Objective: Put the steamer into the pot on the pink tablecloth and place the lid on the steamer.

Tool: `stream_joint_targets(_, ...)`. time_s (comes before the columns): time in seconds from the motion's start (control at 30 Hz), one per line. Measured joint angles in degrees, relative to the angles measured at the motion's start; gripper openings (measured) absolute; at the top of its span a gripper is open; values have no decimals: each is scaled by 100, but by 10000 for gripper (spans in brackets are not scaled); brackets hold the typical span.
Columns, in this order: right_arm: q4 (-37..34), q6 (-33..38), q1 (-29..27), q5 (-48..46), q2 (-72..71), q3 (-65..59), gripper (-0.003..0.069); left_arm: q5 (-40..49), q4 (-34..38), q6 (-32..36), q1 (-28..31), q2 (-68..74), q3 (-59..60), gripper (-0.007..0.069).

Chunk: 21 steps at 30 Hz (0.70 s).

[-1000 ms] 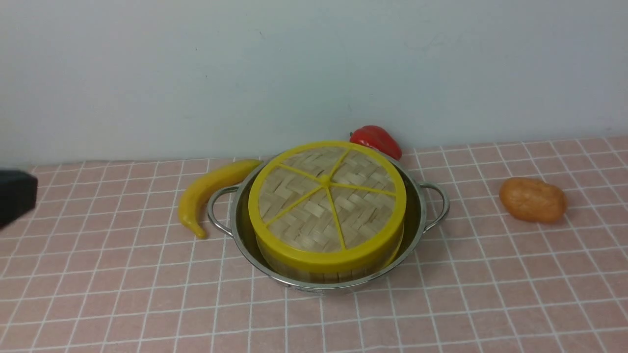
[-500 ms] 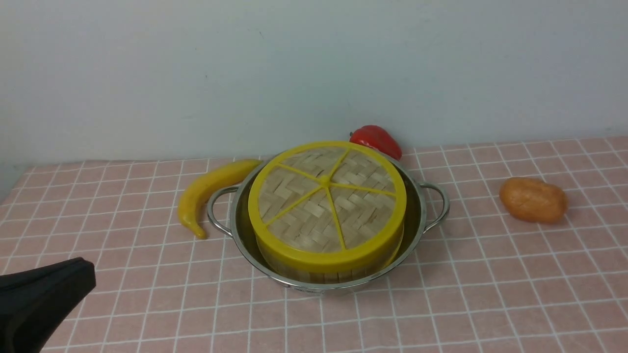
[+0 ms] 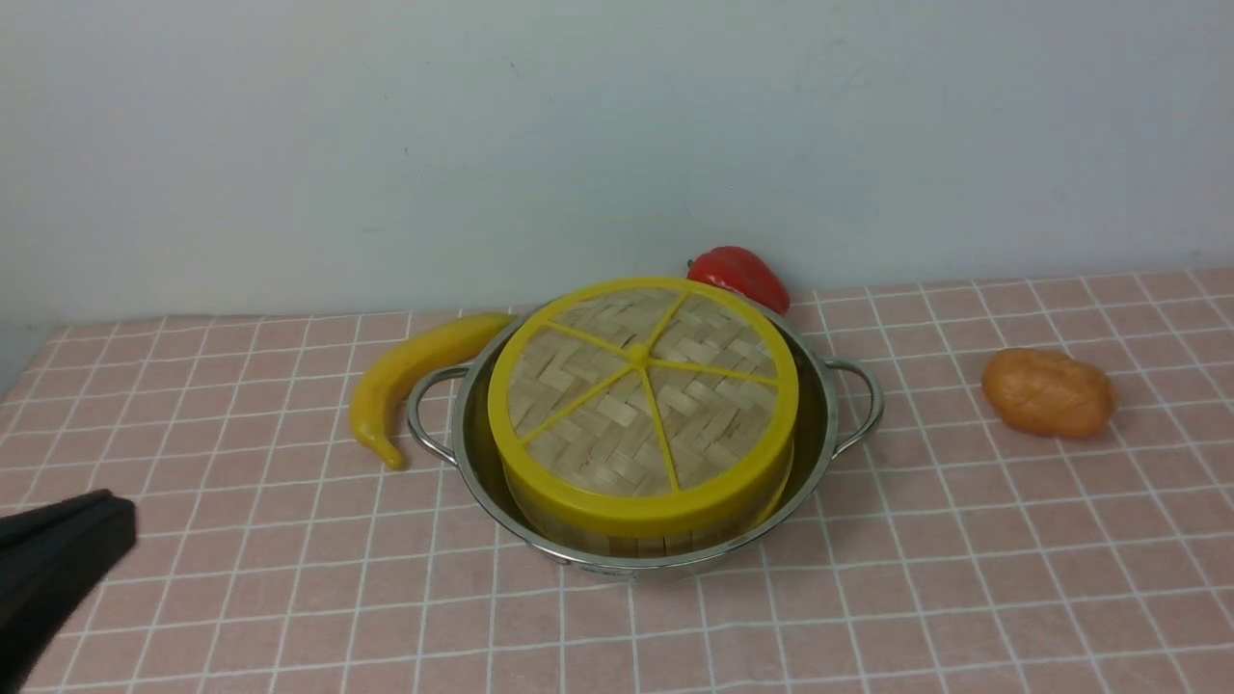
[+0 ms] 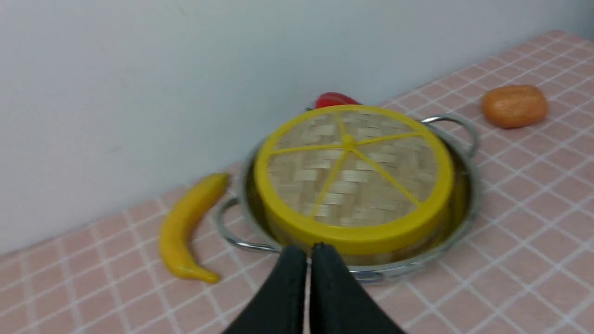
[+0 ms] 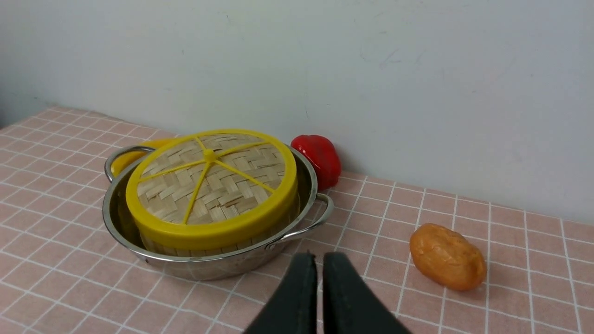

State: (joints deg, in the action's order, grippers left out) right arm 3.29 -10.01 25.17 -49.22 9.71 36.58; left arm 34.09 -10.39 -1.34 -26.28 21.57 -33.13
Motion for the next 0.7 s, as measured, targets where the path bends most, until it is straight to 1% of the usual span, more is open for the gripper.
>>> stream_joint_targets(0.07,0,0,0,0,0,0,60,-191,-140,52,706,-227,234,22)
stream_joint_targets(0.1,0,0,0,0,0,0,62,-263,-167,52,897,-293,368,22)
stream_joint_targets(0.13,0,0,0,0,0,0,66,-355,-194,52,1206,-384,520,22)
stream_joint_targets(0.17,0,0,0,0,0,0,68,-490,-206,52,1445,-504,746,22)
stream_joint_targets(0.2,0,0,0,0,0,0,73,-701,-206,52,1832,-700,1111,22)
stream_joint_targets(0.3,0,-5,0,0,0,0,83,-1031,-129,31,2354,-1084,1739,22)
stream_joint_targets(0.37,0,-5,0,0,0,0,91,-1302,-52,-103,2791,-1623,2408,22)
stream_joint_targets(0.5,0,-5,0,6,0,0,101,-1488,1,-371,3088,-2116,3217,34)
stream_joint_targets(0.7,-17,-5,0,15,0,0,114,-1464,-10,-418,3108,-2141,3357,43)
